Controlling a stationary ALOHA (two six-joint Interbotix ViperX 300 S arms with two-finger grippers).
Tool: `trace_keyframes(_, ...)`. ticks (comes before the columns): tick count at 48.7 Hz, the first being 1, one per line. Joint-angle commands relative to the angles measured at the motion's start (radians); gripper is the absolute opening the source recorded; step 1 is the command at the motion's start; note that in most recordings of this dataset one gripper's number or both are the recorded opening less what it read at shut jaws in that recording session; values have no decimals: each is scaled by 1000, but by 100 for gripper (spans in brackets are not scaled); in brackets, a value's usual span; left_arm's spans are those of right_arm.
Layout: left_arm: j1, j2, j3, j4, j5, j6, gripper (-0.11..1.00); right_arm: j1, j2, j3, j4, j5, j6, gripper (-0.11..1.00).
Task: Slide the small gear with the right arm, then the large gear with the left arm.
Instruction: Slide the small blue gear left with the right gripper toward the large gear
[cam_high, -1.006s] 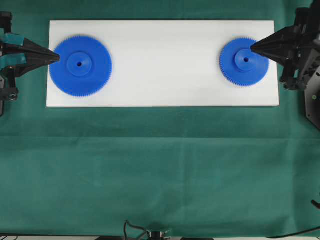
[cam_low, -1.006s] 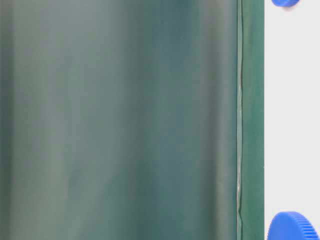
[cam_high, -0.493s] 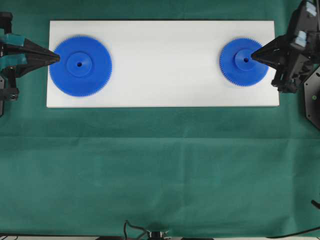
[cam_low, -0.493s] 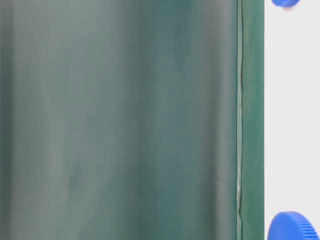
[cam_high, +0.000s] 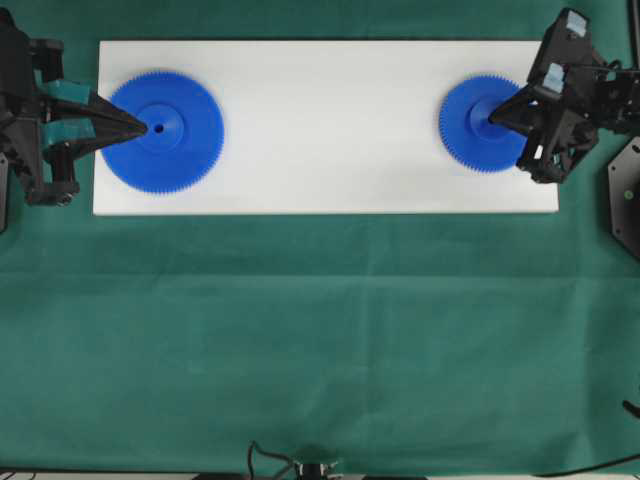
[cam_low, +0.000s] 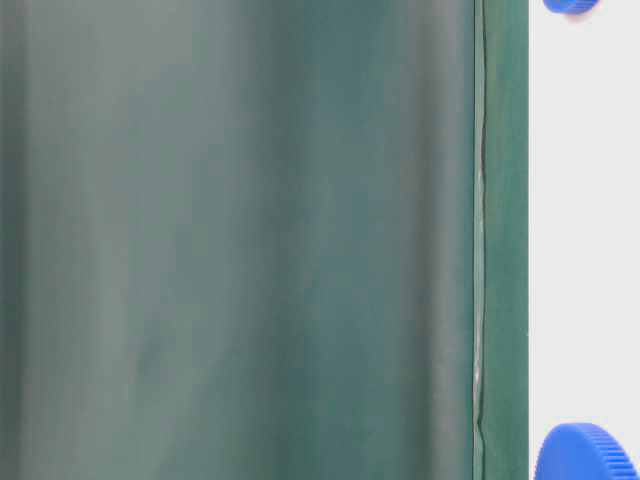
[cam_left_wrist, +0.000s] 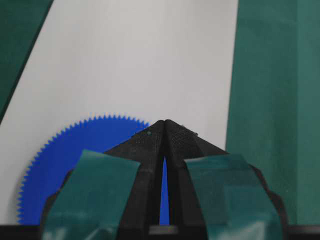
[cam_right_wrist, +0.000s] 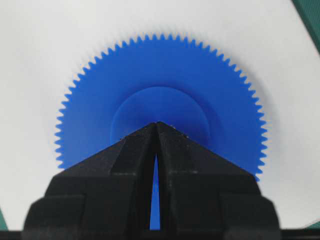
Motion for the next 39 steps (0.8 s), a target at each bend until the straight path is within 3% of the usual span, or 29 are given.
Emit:
trace_keyframes(1,2,2,-23,-2,-11,2,0,-3,17,-2,2,-17,5,53)
trace_keyframes(24,2,-14,-21,-2,-11,2,0,-5,41,25,3,-49,12,53)
trace_keyframes(39,2,-12,-21,-2,-11,2,0,-3,150,3,6,-44,35,53)
